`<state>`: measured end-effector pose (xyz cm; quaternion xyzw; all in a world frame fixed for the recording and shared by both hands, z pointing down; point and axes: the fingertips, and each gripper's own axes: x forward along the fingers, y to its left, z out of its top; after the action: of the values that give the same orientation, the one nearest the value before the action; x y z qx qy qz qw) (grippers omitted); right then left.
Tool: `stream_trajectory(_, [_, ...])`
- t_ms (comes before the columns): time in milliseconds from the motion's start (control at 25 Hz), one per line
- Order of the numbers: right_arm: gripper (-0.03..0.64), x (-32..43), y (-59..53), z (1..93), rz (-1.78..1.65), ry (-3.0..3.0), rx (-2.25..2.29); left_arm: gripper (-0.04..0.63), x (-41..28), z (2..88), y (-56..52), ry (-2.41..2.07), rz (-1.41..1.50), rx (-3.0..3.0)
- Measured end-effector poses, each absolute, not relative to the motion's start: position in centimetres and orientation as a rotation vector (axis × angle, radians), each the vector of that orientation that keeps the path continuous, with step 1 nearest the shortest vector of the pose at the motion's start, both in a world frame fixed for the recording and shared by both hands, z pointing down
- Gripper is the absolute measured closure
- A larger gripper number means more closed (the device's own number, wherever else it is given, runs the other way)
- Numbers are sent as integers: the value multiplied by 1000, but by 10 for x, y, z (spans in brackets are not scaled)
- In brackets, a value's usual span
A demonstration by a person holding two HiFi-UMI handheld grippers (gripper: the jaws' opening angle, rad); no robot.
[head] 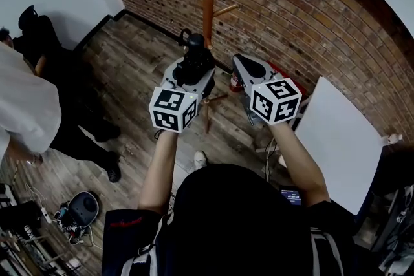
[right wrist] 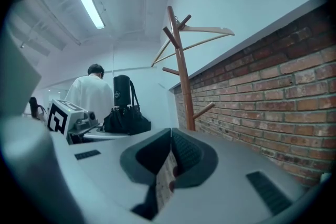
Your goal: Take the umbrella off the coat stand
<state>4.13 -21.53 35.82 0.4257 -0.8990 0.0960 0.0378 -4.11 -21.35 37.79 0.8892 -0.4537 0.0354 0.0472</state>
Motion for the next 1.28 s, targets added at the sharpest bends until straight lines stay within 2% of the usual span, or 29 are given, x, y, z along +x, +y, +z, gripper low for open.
stream_trajectory(880, [588,109,-135,361,325,-2817,1253,334,17,372,-122,-1512,89,2677])
stream_trajectory(1280, [588,106,-115,358,323,-2857,1232,334,16,372,-95,-1540,118,2671])
